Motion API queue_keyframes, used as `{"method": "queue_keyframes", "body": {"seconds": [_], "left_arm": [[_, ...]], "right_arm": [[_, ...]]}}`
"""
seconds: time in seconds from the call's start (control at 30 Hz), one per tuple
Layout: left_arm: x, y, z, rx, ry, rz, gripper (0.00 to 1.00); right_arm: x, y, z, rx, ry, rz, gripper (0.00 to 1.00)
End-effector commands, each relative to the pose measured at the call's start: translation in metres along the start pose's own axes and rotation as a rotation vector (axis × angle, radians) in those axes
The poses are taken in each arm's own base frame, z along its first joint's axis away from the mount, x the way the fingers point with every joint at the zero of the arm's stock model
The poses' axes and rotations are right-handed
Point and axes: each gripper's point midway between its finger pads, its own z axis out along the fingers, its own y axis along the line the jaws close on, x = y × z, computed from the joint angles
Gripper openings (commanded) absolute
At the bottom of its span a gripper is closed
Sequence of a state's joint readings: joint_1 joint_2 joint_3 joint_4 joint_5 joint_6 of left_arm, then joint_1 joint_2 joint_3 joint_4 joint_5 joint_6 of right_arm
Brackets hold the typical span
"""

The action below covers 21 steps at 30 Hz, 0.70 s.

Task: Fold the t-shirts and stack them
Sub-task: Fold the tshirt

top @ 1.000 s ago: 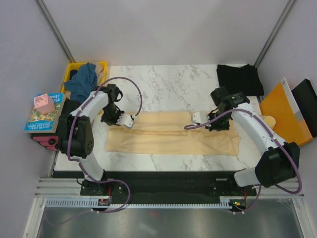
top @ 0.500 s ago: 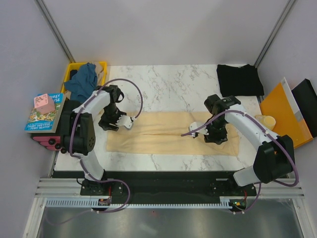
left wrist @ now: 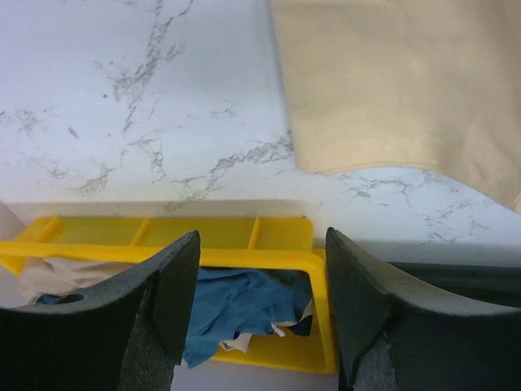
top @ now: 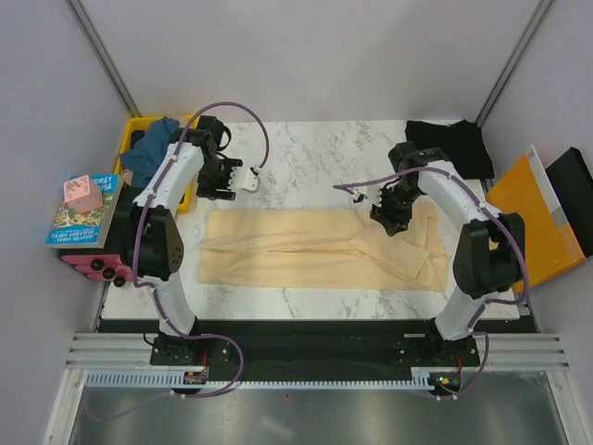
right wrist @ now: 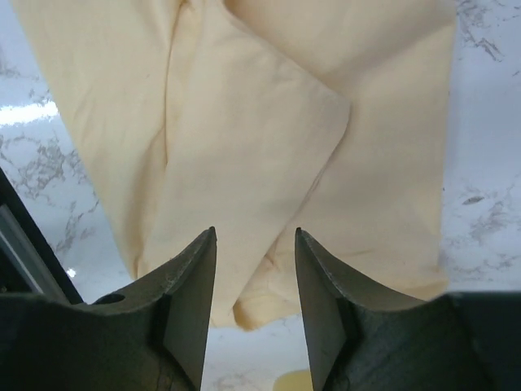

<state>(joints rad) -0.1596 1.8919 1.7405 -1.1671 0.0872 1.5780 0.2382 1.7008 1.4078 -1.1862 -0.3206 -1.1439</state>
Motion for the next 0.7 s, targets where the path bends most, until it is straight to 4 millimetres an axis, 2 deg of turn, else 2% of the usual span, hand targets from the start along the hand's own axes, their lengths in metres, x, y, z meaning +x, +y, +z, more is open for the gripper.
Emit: {"method": "queue_keyframes", "body": {"seconds": [0.0, 0.13, 0.33, 0.47, 0.67], "left_arm": [[-0.02, -0.011, 0.024, 0.044, -0.043, -0.034, 0.7], [-0.03, -0.018, 0.034, 0.066, -0.048, -0.043, 0.7], [-0.036, -0.02, 0.036, 0.068, -0.048, -0.046, 0.7], [-0.037, -0.018, 0.036, 0.063, -0.045, -0.046, 0.7], [-0.04, -0.014, 0.035, 0.05, -0.046, -0.039, 0.7]], "right_arm": [[-0.016, -0.021, 0.021, -0.105, -0.128, 0.107, 0.49], [-0.024, -0.027, 0.037, -0.201, -0.157, 0.124, 0.47], [-0.028, -0.038, 0.049, -0.235, -0.172, 0.124, 0.43], [-0.029, -0.033, 0.052, -0.28, -0.17, 0.106, 0.43], [-0.018, -0.027, 0.062, -0.318, -0.137, 0.109, 0.43]]}}
